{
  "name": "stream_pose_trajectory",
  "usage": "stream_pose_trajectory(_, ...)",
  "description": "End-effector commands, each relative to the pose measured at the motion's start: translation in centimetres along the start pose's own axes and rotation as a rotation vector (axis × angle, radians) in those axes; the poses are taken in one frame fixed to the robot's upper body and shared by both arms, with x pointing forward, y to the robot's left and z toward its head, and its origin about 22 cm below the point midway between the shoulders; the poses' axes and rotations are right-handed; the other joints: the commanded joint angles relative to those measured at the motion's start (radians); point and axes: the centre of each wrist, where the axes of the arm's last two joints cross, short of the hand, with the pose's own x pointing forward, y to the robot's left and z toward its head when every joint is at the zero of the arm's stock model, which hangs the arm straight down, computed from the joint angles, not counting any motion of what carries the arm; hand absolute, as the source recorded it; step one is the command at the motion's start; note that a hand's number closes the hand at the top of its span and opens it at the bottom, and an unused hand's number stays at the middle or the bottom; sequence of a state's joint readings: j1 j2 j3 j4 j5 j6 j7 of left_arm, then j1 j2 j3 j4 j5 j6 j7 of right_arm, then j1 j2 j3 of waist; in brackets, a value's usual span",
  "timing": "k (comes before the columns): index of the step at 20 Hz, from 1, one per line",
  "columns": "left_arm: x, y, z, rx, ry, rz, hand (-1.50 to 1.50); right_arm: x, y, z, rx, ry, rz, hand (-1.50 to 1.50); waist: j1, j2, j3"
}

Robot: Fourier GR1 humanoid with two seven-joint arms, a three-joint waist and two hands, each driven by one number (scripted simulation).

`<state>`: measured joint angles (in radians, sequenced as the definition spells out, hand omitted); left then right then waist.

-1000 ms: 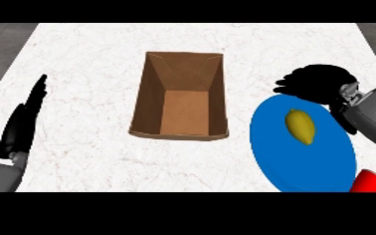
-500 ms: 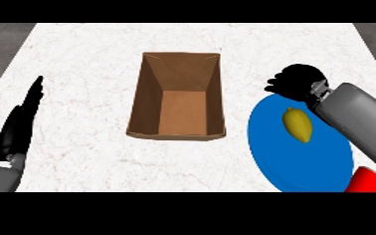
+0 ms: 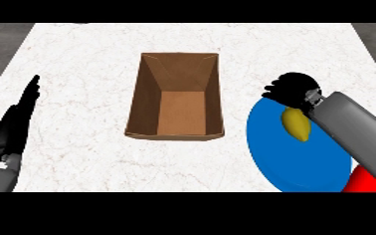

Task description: Pick the lemon from the plate and place it in the cardboard box

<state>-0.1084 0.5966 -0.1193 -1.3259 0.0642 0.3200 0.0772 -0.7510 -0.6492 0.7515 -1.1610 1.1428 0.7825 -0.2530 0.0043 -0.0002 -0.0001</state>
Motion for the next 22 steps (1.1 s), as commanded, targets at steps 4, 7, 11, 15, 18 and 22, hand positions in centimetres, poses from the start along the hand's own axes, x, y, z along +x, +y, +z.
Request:
stream_pose_trajectory(4,-0.1,-0.9,0.0,0.009,0.005,-0.003,0.0,0.7,1.2,0.1,0.024,-0.094,-0.049,-1.5,-0.004,-0.001,0.0)
stream_pose_trajectory(7,-1.6,-0.7,0.6,0.0,0.012,0.004,0.0,1.6,0.0,0.7,0.009,-0.131,-0.035,-1.5,-0.005,-0.001,0.0)
stream_pose_trajectory(11,0.4,-0.8,0.9,-0.004,0.003,0.013,0.0,3.6,0.6,1.3,0.028,-0.111,-0.017,-1.5,-0.004,-0.003,0.0)
stream_pose_trajectory(15,-2.8,-0.9,-0.1,0.018,0.001,0.007,0.0,4.4,2.0,1.1,0.079,-0.039,0.053,-1.5,-0.009,0.0,-0.001)
stream_pose_trajectory(18,0.0,-1.2,0.1,0.0,0.002,0.002,0.0,2.6,3.0,0.0,0.1,0.028,0.04,-1.5,0.001,0.0,0.0)
stream_pose_trajectory(22,-1.5,-0.4,1.2,-0.01,0.0,0.016,0.0,5.7,3.4,-3.6,0.117,0.047,0.046,-1.5,0.007,0.001,0.0)
